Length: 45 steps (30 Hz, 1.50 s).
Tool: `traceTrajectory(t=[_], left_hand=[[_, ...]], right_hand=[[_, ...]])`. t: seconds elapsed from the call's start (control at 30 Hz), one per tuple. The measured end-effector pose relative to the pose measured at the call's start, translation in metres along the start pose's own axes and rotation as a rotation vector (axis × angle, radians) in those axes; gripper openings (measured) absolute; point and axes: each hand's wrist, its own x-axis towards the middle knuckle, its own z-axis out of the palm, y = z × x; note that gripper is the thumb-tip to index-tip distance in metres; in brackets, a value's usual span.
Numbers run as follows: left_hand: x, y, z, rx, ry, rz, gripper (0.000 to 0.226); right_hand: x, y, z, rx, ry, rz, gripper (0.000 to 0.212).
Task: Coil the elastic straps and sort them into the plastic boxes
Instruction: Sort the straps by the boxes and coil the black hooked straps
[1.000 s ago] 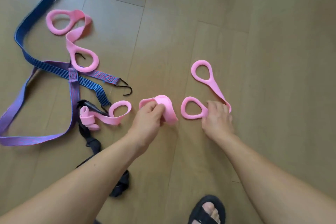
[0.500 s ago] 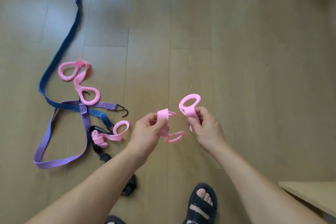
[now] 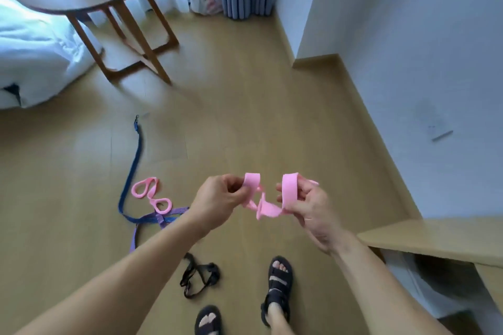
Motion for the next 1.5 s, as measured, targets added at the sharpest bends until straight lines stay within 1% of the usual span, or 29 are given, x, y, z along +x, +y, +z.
traceTrajectory(t=[0.03,0.13,0.23,0.3,0.37,0.43,0.5,0.57,0.63,0.7,0.77,0.9,1.0,1.03,1.1,1.17,1.2,1.27,1.33,1.5], left_hand=[[-0.016,0.02,-0.006,0.01,0.01,0.032,0.016],[-0.061,0.065,-0.019,0.022,-0.003,0.148,0.016],[-0.108,0.098,-0.03,-0.086,-0.064,0.242,0.014],[-0.135,0.116,-0.039,-0.113,-0.148,0.313,0.031],[-0.156,0.133,-0.047,-0.051,-0.231,0.397,0.049],[-0.176,0.148,-0.052,0.02,-0.265,0.466,0.053],[-0.194,0.158,-0.053,0.061,-0.258,0.509,0.048],[-0.21,0.164,-0.049,0.123,-0.239,0.541,0.03],[-0.224,0.166,-0.04,0.171,-0.245,0.569,0.015],[-0.238,0.169,-0.028,0.199,-0.284,0.603,0.012],[-0.255,0.175,-0.014,0.191,-0.33,0.629,0.015],[-0.284,0.194,0.013,0.059,-0.41,0.616,0.021],[-0.306,0.214,0.042,-0.042,-0.458,0.645,0.014],[-0.314,0.221,0.054,-0.083,-0.467,0.658,0.009],[-0.329,0.233,0.081,-0.122,-0.455,0.702,0.012],[-0.343,0.242,0.112,-0.104,-0.45,0.74,0.015],[-0.351,0.246,0.127,-0.085,-0.454,0.76,0.02],[-0.369,0.252,0.157,-0.06,-0.468,0.79,0.035],[-0.39,0.258,0.183,-0.074,-0.509,0.816,0.039],[-0.429,0.266,0.243,-0.089,-0.592,0.826,0.034]], right_hand=[[-0.019,-0.017,0.003,-0.016,0.004,-0.024,0.032],[-0.072,-0.059,0.01,-0.056,0.116,-0.123,0.032],[-0.127,-0.09,0.022,-0.107,0.182,-0.222,0.031],[-0.164,-0.107,0.03,-0.155,0.232,-0.27,0.03],[-0.198,-0.124,0.034,-0.191,0.29,-0.302,0.028],[-0.227,-0.137,0.033,-0.24,0.336,-0.297,0.028],[-0.253,-0.142,0.03,-0.264,0.338,-0.229,0.025],[-0.281,-0.141,0.027,-0.31,0.319,-0.17,0.025],[-0.308,-0.138,0.024,-0.356,0.337,-0.171,0.023],[-0.336,-0.133,0.02,-0.334,0.388,-0.215,0.019],[-0.362,-0.128,0.012,-0.294,0.484,-0.272,0.019],[-0.41,-0.125,-0.004,-0.273,0.655,-0.395,0.017],[-0.446,-0.125,-0.019,-0.26,0.714,-0.456,0.019],[-0.457,-0.124,-0.026,-0.262,0.729,-0.46,0.022],[-0.483,-0.12,-0.044,-0.257,0.725,-0.441,0.025],[-0.512,-0.114,-0.066,-0.243,0.658,-0.432,0.016],[-0.528,-0.11,-0.078,-0.265,0.622,-0.439,0.017],[-0.558,-0.1,-0.104,-0.313,0.583,-0.438,0.032],[-0.584,-0.09,-0.129,-0.324,0.619,-0.425,0.035],[-0.63,-0.06,-0.172,-0.332,0.779,-0.389,0.019]])
